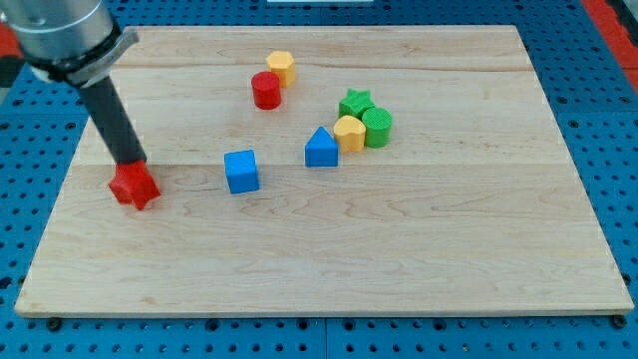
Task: Push the red star diagonally to the bottom left of the blue cube
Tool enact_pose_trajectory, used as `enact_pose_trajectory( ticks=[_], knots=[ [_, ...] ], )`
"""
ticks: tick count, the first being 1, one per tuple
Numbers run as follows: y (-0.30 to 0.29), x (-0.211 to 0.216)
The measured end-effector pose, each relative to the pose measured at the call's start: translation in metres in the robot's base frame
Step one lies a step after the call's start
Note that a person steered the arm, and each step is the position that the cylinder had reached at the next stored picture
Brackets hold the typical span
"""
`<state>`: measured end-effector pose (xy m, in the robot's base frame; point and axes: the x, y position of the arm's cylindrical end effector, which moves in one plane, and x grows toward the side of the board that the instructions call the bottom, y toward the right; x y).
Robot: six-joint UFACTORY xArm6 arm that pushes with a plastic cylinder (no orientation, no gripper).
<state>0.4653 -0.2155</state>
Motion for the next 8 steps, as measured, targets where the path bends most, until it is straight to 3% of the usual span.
enact_pose_trajectory(
  ticks=[1,2,4,5,6,8],
  knots=[
    [0.006,0.03],
    [0.011,0.029],
    [0.137,0.039],
    [0.229,0.04],
    [0.299,0.019],
    [0.349,-0.046]
  ],
)
